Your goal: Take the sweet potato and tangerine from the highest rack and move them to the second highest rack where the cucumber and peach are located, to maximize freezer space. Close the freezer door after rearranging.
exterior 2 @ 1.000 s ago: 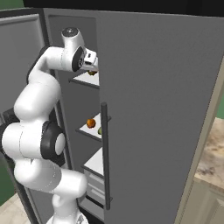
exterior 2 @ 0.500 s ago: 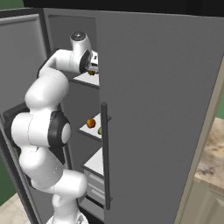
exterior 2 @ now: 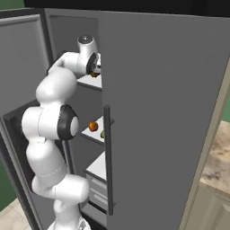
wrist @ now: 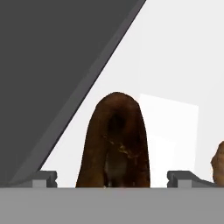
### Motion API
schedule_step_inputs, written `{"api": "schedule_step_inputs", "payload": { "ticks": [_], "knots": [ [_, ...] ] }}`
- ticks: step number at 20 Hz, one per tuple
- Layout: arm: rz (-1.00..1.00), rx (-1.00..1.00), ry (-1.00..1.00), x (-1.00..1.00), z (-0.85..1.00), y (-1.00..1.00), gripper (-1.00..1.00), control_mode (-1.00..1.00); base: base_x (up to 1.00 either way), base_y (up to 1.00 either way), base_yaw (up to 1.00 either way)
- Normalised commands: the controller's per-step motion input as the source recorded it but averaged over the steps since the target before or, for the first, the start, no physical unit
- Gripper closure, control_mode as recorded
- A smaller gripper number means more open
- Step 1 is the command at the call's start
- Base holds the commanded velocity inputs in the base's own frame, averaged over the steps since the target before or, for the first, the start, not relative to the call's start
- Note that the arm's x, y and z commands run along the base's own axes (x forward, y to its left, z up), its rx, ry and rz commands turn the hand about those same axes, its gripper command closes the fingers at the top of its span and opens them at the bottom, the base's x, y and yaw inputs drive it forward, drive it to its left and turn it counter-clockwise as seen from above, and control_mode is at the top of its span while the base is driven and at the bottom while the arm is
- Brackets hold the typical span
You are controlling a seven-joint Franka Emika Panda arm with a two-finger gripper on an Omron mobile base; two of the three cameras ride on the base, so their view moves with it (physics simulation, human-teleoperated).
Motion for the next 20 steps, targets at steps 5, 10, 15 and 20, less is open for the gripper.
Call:
{"api": "schedule_step_inputs", "payload": {
  "ticks": [5, 10, 15, 20],
  "knots": [
    [0.00, 0.00, 0.09, 0.37, -0.12, 0.00, -1.00, -1.00, 0.00, 0.00, 0.00],
    [0.00, -0.04, 0.04, 0.08, -0.18, 0.00, -1.00, -1.00, 0.00, 0.00, 0.00],
    [0.00, -0.07, 0.00, 0.01, -0.31, 0.00, 1.00, -1.00, 0.00, 0.00, 0.00],
    [0.00, -0.06, -0.05, 0.00, -0.37, 0.00, 1.00, -1.00, 0.00, 0.00, 0.00]
  ]
}}
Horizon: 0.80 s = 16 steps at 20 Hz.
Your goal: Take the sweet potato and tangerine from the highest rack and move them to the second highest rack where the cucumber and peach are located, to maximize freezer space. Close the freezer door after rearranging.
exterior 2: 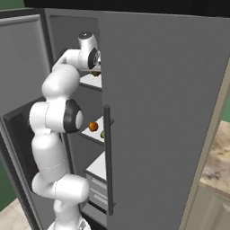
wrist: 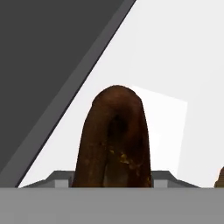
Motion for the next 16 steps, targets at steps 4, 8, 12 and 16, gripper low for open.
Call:
{"api": "schedule_step_inputs", "payload": {
  "ticks": [4, 8, 12, 16],
  "knots": [
    [0.01, -0.05, -0.02, -0.22, -0.22, 0.00, 1.00, -1.00, 0.00, 0.00, 0.00],
    [0.08, -0.04, -0.07, -0.73, -0.25, 0.04, 1.00, -1.00, 0.00, 0.00, 0.00],
    [0.12, 0.00, -0.08, -0.98, -0.10, 0.00, 1.00, -1.00, 0.00, 0.00, 0.00],
    [0.12, 0.00, -0.06, -1.00, -0.11, 0.00, 1.00, -1.00, 0.00, 0.00, 0.00]
  ]
}}
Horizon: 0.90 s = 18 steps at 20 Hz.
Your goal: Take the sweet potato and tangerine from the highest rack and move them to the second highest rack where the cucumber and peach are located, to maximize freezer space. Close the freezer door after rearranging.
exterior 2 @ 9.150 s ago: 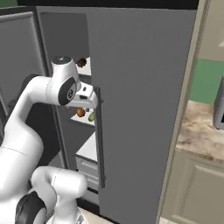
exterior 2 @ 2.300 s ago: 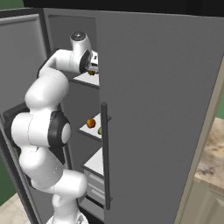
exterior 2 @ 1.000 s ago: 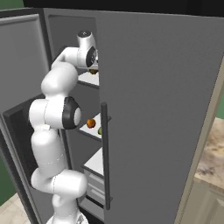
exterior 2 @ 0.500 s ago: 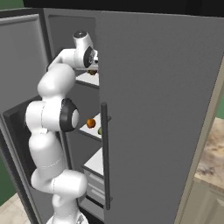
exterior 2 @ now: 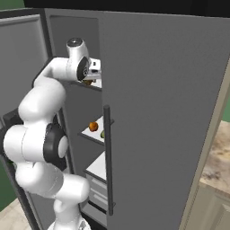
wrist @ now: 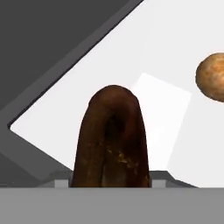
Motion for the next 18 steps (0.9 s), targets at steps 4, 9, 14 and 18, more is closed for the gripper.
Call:
{"api": "schedule_step_inputs", "payload": {
  "ticks": [4, 9, 14, 18],
  "knots": [
    [0.14, -0.07, -0.02, -1.00, -0.25, 0.00, 1.00, -1.00, 0.00, 0.00, 0.00],
    [0.05, -0.13, 0.00, -0.98, -0.39, 0.02, 1.00, -1.00, 0.00, 0.00, 0.00],
    [0.00, -0.17, 0.00, -0.68, -0.58, 0.00, 1.00, -1.00, 0.00, 0.00, 0.00],
    [0.00, -0.21, 0.00, -0.34, -0.70, 0.00, 1.00, -1.00, 0.00, 0.00, 0.00]
  ]
}}
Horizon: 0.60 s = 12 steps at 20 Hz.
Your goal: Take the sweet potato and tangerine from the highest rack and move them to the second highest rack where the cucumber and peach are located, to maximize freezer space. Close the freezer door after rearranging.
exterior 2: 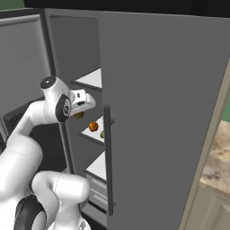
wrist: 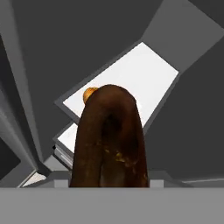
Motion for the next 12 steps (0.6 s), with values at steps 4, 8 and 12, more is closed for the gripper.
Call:
{"api": "schedule_step_inputs", "payload": {
  "ticks": [4, 8, 12],
  "knots": [
    [0.00, -0.19, 0.07, 0.04, -0.62, 0.00, 1.00, -1.00, 0.00, 0.00, 0.00],
    [0.00, -0.10, 0.07, 0.34, -0.56, 0.00, 1.00, -1.00, 0.00, 0.00, 0.00],
    [0.00, 0.00, 0.01, 0.59, -0.36, -0.01, 1.00, -1.00, 0.00, 0.00, 0.00]
  ]
}}
